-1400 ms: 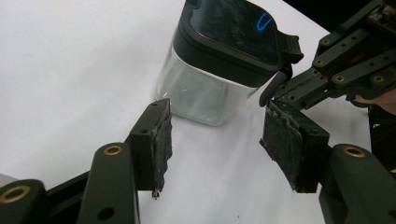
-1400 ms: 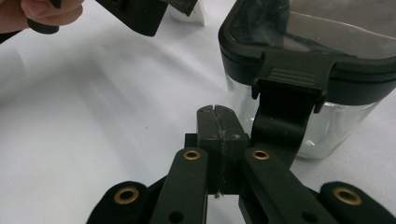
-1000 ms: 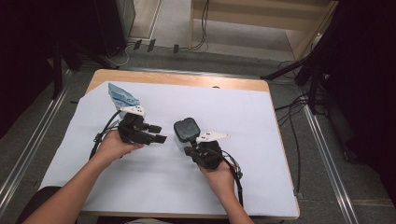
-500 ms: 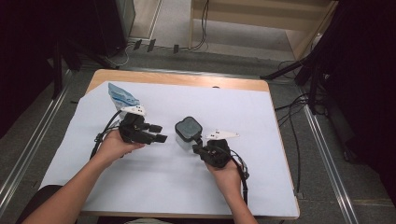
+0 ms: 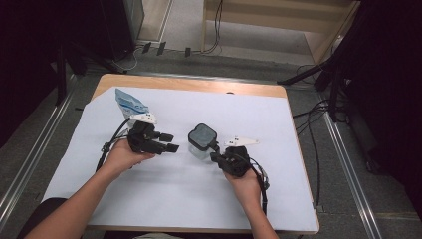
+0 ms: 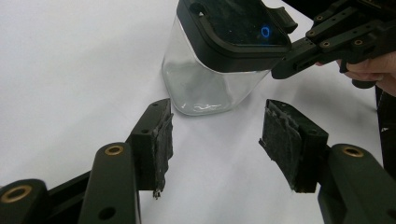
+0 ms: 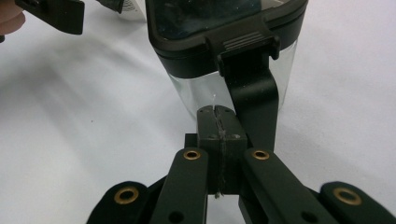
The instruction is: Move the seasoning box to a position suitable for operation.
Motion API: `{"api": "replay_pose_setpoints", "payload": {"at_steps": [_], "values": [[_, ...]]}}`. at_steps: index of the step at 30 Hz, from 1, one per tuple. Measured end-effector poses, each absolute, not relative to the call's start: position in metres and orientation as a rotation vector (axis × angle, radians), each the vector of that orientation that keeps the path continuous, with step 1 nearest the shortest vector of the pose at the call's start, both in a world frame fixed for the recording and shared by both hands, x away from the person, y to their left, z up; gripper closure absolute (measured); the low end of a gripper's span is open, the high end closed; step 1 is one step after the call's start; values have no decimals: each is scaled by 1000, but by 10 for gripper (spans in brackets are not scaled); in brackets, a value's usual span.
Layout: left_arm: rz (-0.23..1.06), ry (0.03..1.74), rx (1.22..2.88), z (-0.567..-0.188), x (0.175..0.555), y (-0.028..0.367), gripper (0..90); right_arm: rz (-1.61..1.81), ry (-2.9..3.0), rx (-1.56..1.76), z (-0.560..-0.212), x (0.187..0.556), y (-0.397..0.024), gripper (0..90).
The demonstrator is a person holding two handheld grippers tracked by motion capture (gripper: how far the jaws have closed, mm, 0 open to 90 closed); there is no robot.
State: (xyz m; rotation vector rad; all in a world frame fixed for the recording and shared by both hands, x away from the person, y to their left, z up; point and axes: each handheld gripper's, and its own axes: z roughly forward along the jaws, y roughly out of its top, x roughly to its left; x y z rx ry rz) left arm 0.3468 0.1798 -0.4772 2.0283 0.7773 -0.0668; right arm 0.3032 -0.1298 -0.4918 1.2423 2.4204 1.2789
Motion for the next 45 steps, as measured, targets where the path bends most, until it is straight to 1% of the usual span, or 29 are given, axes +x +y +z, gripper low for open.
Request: {"api": "replay_pose_setpoints", "payload": {"at_steps": [31,45], "values": [[-69,779,2031,-478,346,178,440,1269,2332,1347,-491,325,-158,900],[-74,786,2046,-476,343,181,433,1269,2311,1367,-492,337,-161,900]]}}
